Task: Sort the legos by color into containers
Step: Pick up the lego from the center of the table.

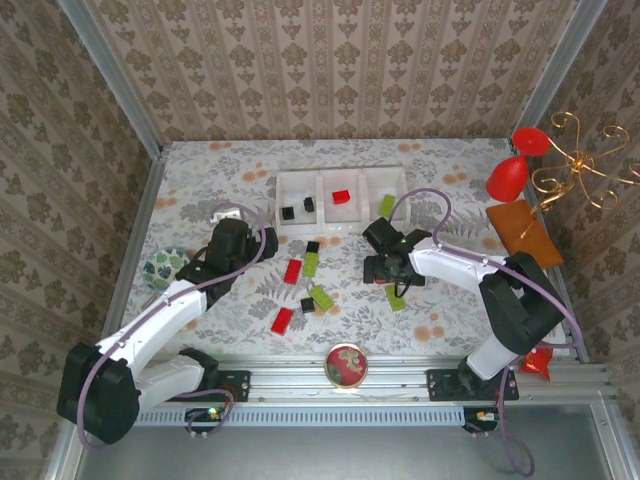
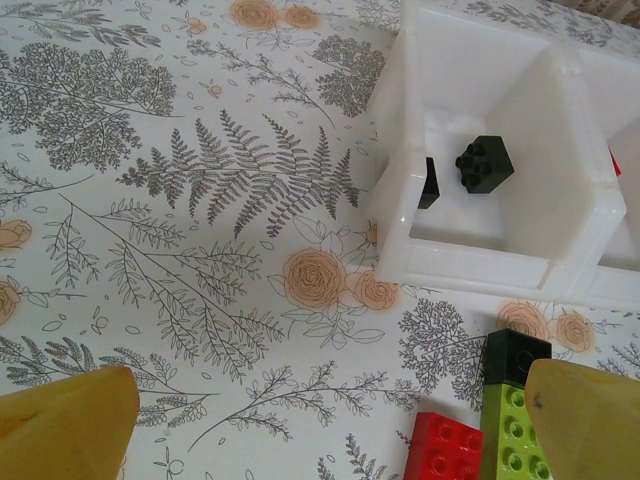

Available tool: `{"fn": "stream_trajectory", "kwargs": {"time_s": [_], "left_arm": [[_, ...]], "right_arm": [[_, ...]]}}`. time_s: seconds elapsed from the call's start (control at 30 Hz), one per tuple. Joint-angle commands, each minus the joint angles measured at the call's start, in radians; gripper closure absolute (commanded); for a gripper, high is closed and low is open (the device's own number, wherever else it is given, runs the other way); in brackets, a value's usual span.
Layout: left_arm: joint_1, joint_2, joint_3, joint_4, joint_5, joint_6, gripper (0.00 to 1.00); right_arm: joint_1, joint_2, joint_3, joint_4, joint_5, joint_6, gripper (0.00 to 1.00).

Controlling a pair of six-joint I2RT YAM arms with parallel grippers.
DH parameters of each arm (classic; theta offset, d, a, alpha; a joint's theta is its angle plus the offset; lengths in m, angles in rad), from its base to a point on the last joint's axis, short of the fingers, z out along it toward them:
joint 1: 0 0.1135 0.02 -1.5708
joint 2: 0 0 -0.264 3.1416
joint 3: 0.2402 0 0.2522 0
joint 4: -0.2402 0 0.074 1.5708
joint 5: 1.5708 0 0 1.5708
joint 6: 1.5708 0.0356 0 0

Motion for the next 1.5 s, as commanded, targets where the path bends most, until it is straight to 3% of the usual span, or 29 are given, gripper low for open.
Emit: {"fn": "stream_trajectory", "kwargs": {"time_s": [0.0,0.27,0.83,1.47], "left_arm": [[0.011,0.005,-0.011,0.016,0.017,-0.025,0.00],[0.021,0.014,-0.011,0.018,0.029,-0.030,0.00],[0.033,0.013,-0.014,0.019,0.043,-0.036,0.00],[0.044,0.011,-0.014,0.020,0.058,-0.038,0.00]], "right_arm": [[0.006,0.026,0.035,0.007,-0.015,-0.009,0.02],[0.006,0.083,0.074,0.001,-0.032,-0.049,0.13],[0.007,0.157,0.095,-0.008,-0.021,-0.072,0.28],[0.008,0.136,0.132,-0.031,-0.020,-0.075,0.44]]}}
